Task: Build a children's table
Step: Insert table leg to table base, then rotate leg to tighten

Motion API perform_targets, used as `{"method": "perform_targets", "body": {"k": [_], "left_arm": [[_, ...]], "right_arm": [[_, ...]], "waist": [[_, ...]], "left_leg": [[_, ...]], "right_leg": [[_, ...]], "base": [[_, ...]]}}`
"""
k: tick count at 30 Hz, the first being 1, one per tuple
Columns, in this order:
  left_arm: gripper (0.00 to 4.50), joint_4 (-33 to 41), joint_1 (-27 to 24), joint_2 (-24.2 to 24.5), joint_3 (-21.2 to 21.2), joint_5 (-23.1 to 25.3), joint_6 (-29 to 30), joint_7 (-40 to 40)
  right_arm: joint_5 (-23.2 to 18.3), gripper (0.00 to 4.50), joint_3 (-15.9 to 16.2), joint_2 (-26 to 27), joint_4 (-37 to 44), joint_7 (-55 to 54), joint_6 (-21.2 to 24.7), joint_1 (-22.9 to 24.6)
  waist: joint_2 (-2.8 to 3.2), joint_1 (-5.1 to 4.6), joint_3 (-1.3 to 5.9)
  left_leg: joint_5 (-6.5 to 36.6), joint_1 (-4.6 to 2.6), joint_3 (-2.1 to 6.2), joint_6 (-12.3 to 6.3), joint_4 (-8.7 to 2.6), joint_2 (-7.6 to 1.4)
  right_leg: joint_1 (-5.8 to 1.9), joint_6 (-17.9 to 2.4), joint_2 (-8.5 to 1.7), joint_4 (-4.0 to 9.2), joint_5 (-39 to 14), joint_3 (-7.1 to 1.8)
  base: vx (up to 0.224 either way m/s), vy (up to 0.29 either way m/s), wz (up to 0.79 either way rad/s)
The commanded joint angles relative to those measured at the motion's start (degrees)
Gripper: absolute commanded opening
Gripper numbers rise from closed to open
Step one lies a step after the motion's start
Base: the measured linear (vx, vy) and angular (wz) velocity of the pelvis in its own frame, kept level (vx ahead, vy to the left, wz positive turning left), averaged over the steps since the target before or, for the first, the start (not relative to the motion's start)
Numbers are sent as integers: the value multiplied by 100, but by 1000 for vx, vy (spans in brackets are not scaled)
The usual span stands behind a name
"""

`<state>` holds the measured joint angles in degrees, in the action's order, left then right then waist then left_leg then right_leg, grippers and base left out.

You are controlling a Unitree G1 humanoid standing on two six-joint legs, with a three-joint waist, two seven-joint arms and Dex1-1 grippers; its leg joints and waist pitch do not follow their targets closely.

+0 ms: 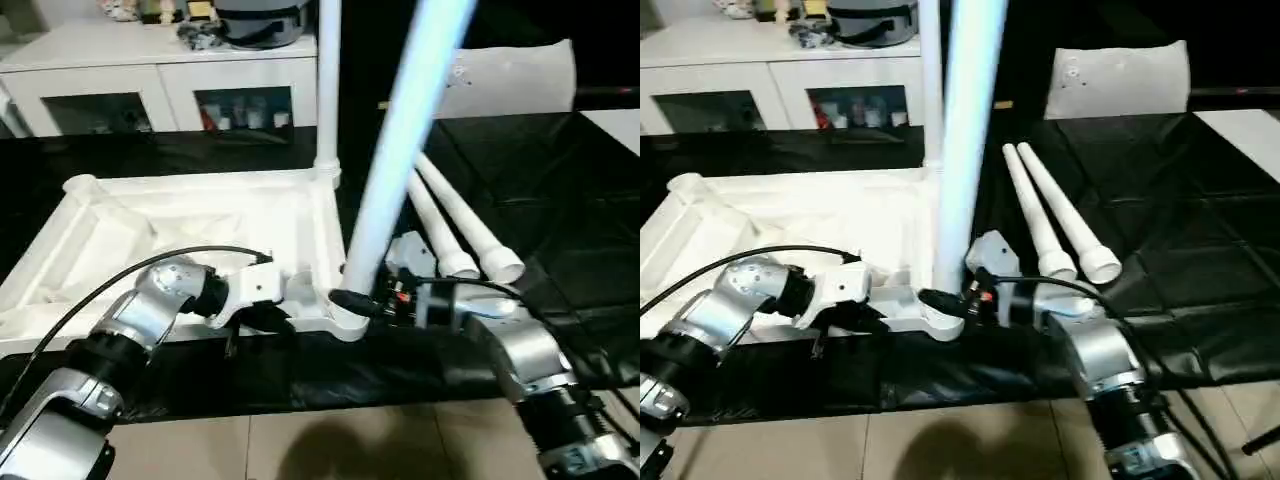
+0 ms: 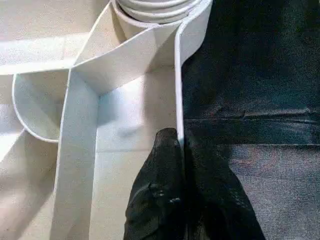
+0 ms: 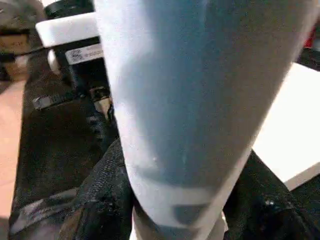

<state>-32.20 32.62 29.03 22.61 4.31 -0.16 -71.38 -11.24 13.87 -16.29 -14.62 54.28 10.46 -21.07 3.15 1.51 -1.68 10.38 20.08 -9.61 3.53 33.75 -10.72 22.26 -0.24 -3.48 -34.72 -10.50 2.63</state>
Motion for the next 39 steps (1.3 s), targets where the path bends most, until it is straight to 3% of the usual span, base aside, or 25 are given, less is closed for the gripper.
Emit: {"method": "perform_targets", "body": {"k": [1,4,5,6,8,9,10,11,12,13,14,16,17,21,25,26,29,30,31,32,34,39], "left_arm": [[0,485,-144,-8,-432,-200,496,669],[0,1219,-567,-97,-750,-427,1219,1026],[0,1463,-696,-157,-815,-477,1446,1138],[0,1623,-770,-218,-859,-505,1604,1228],[0,2324,-1072,-515,-1012,-608,2278,1602],[0,2432,-1111,-572,-1036,-608,2386,1653],[0,2587,-1154,-662,-1025,-562,2524,1736],[0,2796,-1210,-766,-993,-512,2710,1839],[0,3128,-1292,-976,-914,-441,3021,2024],[0,3228,-1305,-1054,-888,-418,3135,2105],[0,3358,-1312,-1172,-833,-378,3296,2219],[0,3485,-1295,-1276,-779,-347,3512,2405],[0,3497,-1283,-1321,-777,-324,3565,2496],[0,3478,-1246,-1323,-717,-204,3598,2630],[0,3449,-1194,-1233,-667,-79,3627,2721],[0,3449,-1194,-1233,-667,-79,3627,2721],[0,3456,-1168,-1164,-677,-84,3658,2680],[0,3440,-1159,-1132,-692,-106,3636,2637],[0,3440,-1159,-1132,-692,-106,3636,2637],[0,3426,-1155,-1118,-694,-109,3617,2629],[0,3355,-1134,-1067,-705,-118,3528,2602],[0,3084,-1044,-936,-788,-109,3292,2544]], "right_arm": [[316,189,346,274,-596,-350,144,146],[407,189,78,586,-940,-1031,151,-61],[443,189,-3,698,-1082,-1284,145,-151],[435,189,-68,786,-1184,-1437,152,-221],[351,189,-379,1179,-1661,-2123,213,-560],[327,189,-428,1237,-1741,-2222,222,-617],[334,189,-452,1303,-1877,-2340,225,-719],[377,189,-464,1381,-2062,-2498,186,-849],[399,189,-523,1539,-2369,-2768,125,-1070],[398,189,-555,1591,-2457,-2866,112,-1131],[374,189,-618,1675,-2591,-3016,113,-1221],[393,189,-692,1769,-2767,-3164,81,-1318],[419,189,-699,1795,-2811,-3204,53,-1334],[456,189,-744,1890,-2980,-3273,-8,-1379],[469,189,-747,1976,-3196,-3273,-87,-1450],[469,245,-747,1976,-3196,-3273,-87,-1450],[397,245,-858,2043,-3362,-3230,-132,-1539],[396,277,-890,2059,-3421,-3238,-174,-1574],[396,286,-890,2059,-3421,-3238,-174,-1574],[408,293,-899,2062,-3450,-3254,-201,-1591],[451,312,-916,2054,-3510,-3236,-310,-1626],[545,349,-804,1871,-3300,-2974,-367,-1458]], "waist": [[-44,-34,131],[18,-151,119],[-28,-223,119],[55,-285,117],[-37,-403,100],[-9,-425,87],[-33,-470,104],[-15,-512,99],[-61,-559,103],[-56,-573,95],[-115,-592,104],[-103,-564,124],[-118,-552,143],[-121,-527,149],[-126,-501,147],[-135,-499,141],[-123,-504,129],[-119,-468,160],[-116,-453,171],[-107,-445,166],[-91,-391,183],[-81,-286,233]], "left_leg": [[2962,-86,203,155,-441,-147],[3182,-43,257,202,-522,-170],[3395,-29,288,203,-553,-185],[3584,10,338,238,-609,-203],[3795,66,383,291,-659,-225],[3946,38,383,297,-646,-206],[3994,-48,378,265,-572,-160],[3902,-7,378,228,-582,-166],[3842,39,380,214,-588,-176],[3826,46,382,208,-587,-176],[3717,35,349,166,-553,-157],[3373,54,325,88,-523,-138],[3152,107,320,62,-536,-159],[3033,117,280,31,-549,-173],[2950,106,259,2,-538,-169],[2956,104,257,0,-530,-162],[3031,103,267,13,-522,-158],[2963,58,250,16,-494,-155],[2879,67,251,15,-502,-165],[2719,121,250,-13,-527,-176],[2625,89,220,-16,-514,-181],[1897,131,173,-133,-493,-175]], "right_leg": [[15,-198,-472,771,-4570,-143],[-20,-301,-452,755,-4261,-62],[-50,-324,-442,761,-4110,-8],[-118,-412,-449,714,-3788,43],[-146,-533,-456,671,-3478,79],[-112,-504,-444,681,-3592,107],[-61,-480,-492,773,-3693,106],[-96,-542,-513,771,-3581,108],[-119,-581,-524,756,-3453,123],[-119,-593,-536,751,-3443,136],[-98,-562,-547,782,-3538,138],[-96,-576,-569,788,-3521,104],[-118,-665,-563,741,-3240,79],[-116,-846,-527,691,-2724,56],[-110,-859,-528,696,-2726,50],[-106,-835,-527,703,-2835,54],[-91,-761,-531,718,-3075,60],[-67,-792,-540,729,-2998,36],[-85,-847,-533,695,-2825,28],[-118,-929,-510,653,-2524,31],[-109,-1025,-505,642,-2284,22],[-205,-1291,-488,540,-1375,14]], "base": [[0,0,0],[0,0,0],[0,0,0],[-25,51,-18],[-24,64,-22],[0,0,0],[0,0,0],[0,0,0],[0,0,0],[0,0,0],[0,0,0],[0,0,0],[0,0,0],[0,0,0],[0,0,0],[0,0,0],[0,0,0],[0,0,0],[0,0,0],[0,0,0],[0,0,0],[0,0,0]]}}
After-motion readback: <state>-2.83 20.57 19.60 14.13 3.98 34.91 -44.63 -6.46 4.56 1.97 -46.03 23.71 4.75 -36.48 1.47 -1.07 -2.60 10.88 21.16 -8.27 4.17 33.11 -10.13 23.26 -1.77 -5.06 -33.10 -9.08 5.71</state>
